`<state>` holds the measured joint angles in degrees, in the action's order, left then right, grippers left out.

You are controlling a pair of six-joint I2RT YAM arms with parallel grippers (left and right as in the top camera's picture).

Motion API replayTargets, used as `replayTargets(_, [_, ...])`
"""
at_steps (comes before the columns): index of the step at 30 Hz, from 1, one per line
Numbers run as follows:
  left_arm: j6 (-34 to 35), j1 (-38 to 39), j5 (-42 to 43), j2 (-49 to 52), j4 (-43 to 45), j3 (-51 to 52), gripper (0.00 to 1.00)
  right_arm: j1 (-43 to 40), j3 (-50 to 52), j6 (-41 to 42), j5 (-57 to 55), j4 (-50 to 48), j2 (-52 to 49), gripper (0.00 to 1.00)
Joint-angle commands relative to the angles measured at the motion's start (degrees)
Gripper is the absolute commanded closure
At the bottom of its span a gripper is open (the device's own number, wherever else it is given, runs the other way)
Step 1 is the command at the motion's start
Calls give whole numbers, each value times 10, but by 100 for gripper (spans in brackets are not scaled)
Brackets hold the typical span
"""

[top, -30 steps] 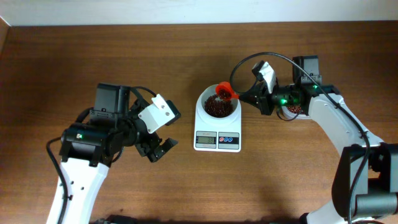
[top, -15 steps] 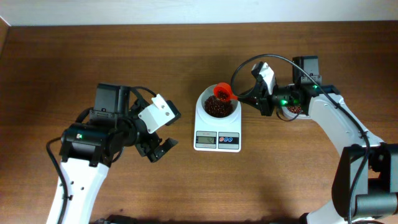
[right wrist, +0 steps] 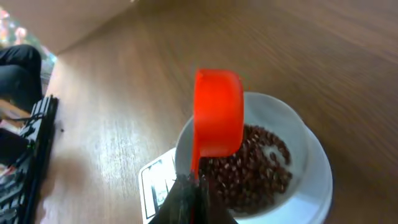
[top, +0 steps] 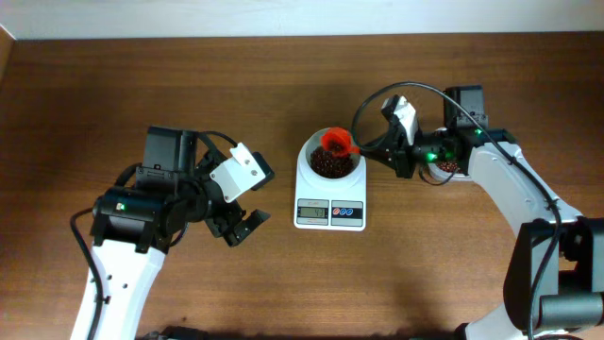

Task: Scoop and weigh 50g on scale
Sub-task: 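Tilt the scoop with the right gripper to pour beans into the bowl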

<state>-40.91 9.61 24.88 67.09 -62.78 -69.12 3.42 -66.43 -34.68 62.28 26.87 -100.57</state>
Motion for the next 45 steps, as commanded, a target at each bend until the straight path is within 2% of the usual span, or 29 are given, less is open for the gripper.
replayTargets(1, [5,-3,8,2,1,-11,1,3,-1,5,-42,-23,-5,96])
replayTargets(2, [5,-3,8,2,1,-11,1,3,-1,28,-48,-30,-4,96])
replayTargets(4, [5,-3,8,2,1,-11,1,3,-1,-8,11,-29,-5,96])
replayTargets(6, [5,-3,8,2,1,-11,1,3,-1,53,-89,-44,-4,96])
replayTargets(7, [5,-3,8,2,1,-11,1,3,-1,56,-69,-37,-4,96])
replayTargets(9, [5,-3,8,2,1,-11,1,3,-1,-23,0,-23,-4,96])
replayTargets(11, [5,-3,8,2,1,-11,1,3,-1,-2,-48,-33,-4,96])
replayTargets(13, [5,-3,8,2,1,-11,1,3,-1,-12,5,-27,-4,96])
replayTargets(14, [5,-3,8,2,1,-11,1,3,-1,-11,-33,-39,-4,96])
replayTargets(15, [5,-3,8,2,1,-11,1,3,-1,36,-94,-48,-4,96])
replayTargets(16, [5,-3,8,2,1,-11,1,3,-1,53,-72,-40,-5,96])
replayTargets(18, [5,-3,8,2,1,-11,1,3,-1,-14,0,-19,-4,96])
replayTargets(20, [5,-3,8,2,1,-11,1,3,-1,44,-89,-36,-5,96])
replayTargets(21, [5,-3,8,2,1,-11,1,3,-1,53,-80,-33,-5,96])
replayTargets(23, [5,-3,8,2,1,-11,1,3,-1,8,-40,-34,-5,96])
replayTargets(25, [5,-3,8,2,1,-11,1,3,-1,44,-70,-35,-5,96])
replayTargets(27, [5,-3,8,2,1,-11,1,3,-1,-6,-19,-29,-5,96])
replayTargets(29, [5,-3,8,2,1,-11,1,3,-1,30,-73,-36,-5,96])
replayTargets(30, [5,-3,8,2,1,-11,1,3,-1,23,-39,-29,-5,96])
replayTargets(31, [5,-3,8,2,1,-11,1,3,-1,-17,6,-21,-5,96])
replayTargets(32, [5,-3,8,2,1,-11,1,3,-1,-40,-14,-26,-5,96])
replayTargets(34, [5,-3,8,2,1,-11,1,3,-1,14,-60,-32,-5,96])
replayTargets(36, [5,-3,8,2,1,-11,1,3,-1,-38,34,-16,-5,96])
replayTargets(38, [5,-3,8,2,1,-11,1,3,-1,15,-76,-40,-5,96])
replayTargets(39, [5,-3,8,2,1,-11,1,3,-1,44,-78,-40,-5,96])
replayTargets(41, [5,-3,8,2,1,-11,1,3,-1,-45,40,-10,-5,96])
replayTargets(42, [5,-3,8,2,1,-11,1,3,-1,-65,30,-9,-5,96])
replayTargets(43, [5,-3,8,2,1,-11,1,3,-1,-46,-43,-14,-4,96])
replayTargets(45, [5,-3,8,2,1,-11,1,3,-1,-31,3,-5,-5,96])
